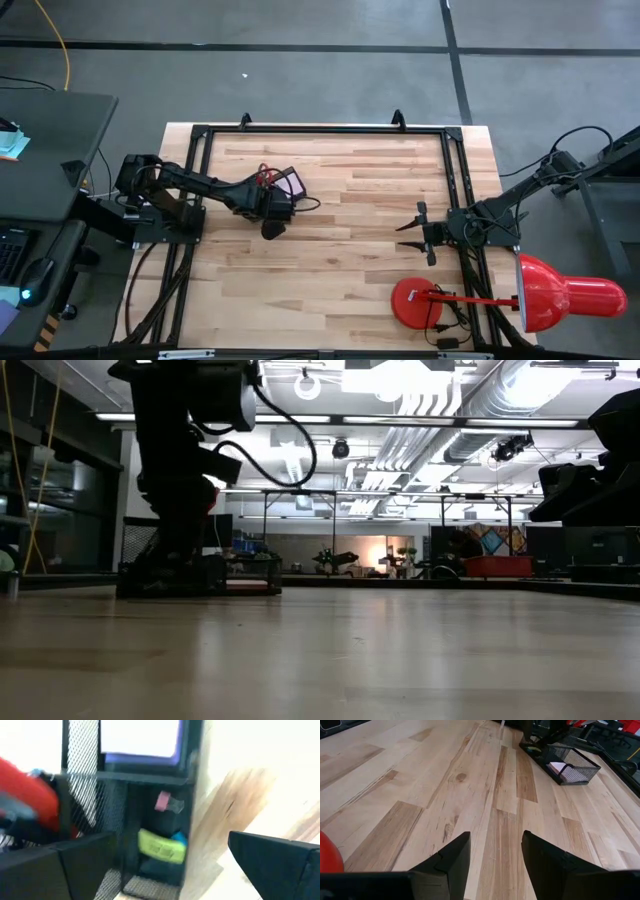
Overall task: Pick and place office supplies into organizer
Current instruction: Return to Home Position
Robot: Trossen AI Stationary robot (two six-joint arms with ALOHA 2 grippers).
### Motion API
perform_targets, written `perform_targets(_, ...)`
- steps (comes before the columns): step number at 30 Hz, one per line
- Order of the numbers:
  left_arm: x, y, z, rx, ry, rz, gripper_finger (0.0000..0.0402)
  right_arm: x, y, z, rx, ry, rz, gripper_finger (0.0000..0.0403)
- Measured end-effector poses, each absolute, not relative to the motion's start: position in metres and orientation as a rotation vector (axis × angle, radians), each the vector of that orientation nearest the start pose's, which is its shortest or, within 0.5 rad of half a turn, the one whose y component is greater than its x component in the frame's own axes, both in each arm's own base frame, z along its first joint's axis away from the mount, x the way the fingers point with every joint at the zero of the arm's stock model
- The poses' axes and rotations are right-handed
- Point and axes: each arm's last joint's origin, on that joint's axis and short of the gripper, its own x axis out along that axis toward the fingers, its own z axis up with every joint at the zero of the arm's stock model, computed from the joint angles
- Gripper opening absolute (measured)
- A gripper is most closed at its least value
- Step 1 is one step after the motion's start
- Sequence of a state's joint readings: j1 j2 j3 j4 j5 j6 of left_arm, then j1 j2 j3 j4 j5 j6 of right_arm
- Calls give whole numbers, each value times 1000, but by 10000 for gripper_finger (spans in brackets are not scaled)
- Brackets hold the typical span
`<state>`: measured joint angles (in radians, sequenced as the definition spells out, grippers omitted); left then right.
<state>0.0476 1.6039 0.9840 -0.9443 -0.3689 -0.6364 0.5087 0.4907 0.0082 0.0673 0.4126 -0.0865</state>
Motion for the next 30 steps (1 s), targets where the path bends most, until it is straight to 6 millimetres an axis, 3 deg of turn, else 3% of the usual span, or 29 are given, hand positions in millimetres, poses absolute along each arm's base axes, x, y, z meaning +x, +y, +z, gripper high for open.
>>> perform_targets(7, 283, -5, 191, -138, 1230, 654, 341, 109, 47, 129, -270, 368, 111, 169)
perform_targets(11, 290, -36, 205, 112, 1081, 672, 322, 109, 47, 129, -270, 368, 111, 169)
perform_targets(15, 292, -69, 219, 240, 969, 626, 290, 109, 47, 129, -270, 368, 111, 169)
perform_targets(20, 303, -102, 236, 344, 854, 410, 236, 109, 47, 129, -270, 368, 111, 169)
perform_targets(25, 312, -106, 256, 396, 777, 398, 204, 109, 47, 129, -270, 368, 111, 169)
perform_targets(30, 309, -111, 247, 169, 850, 254, 187, 109, 47, 129, -270, 368, 111, 169)
